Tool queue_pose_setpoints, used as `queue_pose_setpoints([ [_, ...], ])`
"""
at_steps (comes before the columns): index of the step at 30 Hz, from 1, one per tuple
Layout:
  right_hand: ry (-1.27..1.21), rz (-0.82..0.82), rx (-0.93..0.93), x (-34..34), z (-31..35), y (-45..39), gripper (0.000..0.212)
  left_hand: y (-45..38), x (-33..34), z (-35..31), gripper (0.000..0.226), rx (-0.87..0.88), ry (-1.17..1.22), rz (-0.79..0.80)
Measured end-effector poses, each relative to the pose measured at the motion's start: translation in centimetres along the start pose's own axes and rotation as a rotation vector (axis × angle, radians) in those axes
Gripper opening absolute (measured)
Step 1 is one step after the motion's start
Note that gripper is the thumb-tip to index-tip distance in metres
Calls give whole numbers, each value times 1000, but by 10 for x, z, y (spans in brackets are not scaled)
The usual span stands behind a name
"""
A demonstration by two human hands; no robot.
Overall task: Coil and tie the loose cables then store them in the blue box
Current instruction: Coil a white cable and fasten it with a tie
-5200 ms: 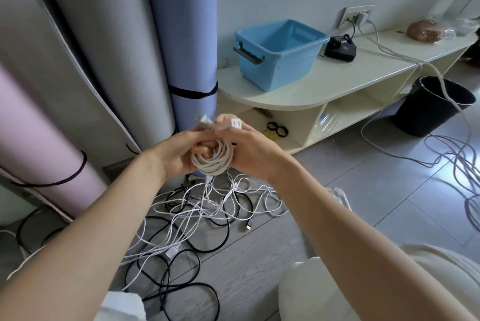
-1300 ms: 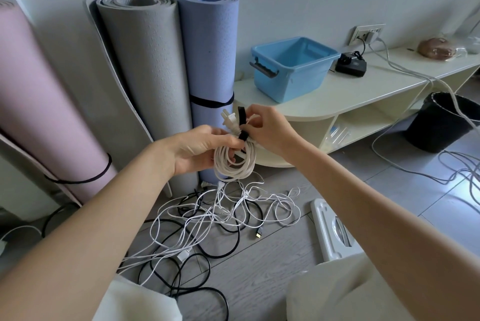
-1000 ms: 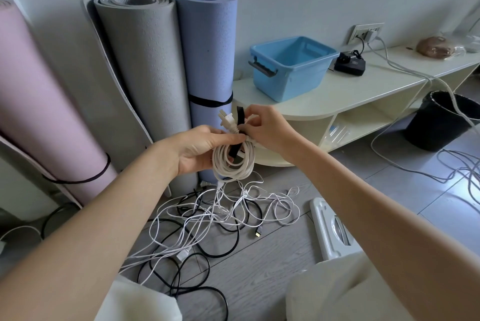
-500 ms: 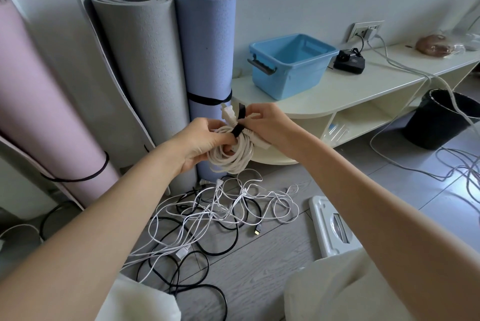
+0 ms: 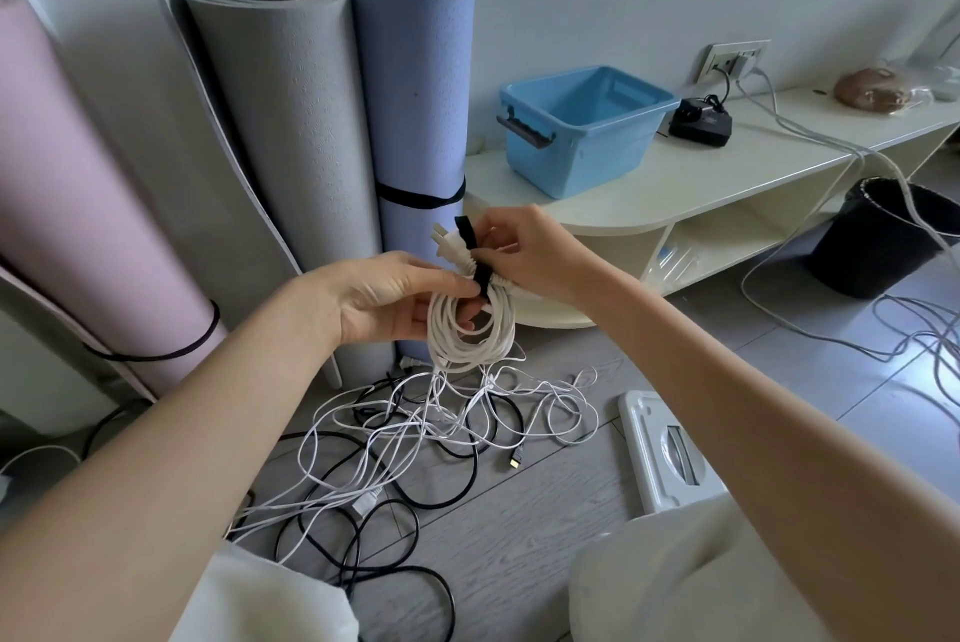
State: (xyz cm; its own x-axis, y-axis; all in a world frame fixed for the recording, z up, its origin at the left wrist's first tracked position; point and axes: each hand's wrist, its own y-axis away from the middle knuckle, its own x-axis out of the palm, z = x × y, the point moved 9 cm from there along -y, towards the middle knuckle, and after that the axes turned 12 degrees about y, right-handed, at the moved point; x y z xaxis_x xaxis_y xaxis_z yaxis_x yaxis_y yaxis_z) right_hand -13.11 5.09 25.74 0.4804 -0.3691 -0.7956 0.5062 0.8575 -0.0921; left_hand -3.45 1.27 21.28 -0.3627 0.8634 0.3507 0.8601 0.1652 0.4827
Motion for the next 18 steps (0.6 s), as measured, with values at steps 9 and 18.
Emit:
queue_pose_setpoints([
  [9, 181, -114, -60, -14, 14, 7, 8, 0, -2, -10, 8, 127, 73, -210],
  [18, -5, -226, 78, -22, -2, 5, 2, 0, -2, -18, 10, 239, 188, -270],
])
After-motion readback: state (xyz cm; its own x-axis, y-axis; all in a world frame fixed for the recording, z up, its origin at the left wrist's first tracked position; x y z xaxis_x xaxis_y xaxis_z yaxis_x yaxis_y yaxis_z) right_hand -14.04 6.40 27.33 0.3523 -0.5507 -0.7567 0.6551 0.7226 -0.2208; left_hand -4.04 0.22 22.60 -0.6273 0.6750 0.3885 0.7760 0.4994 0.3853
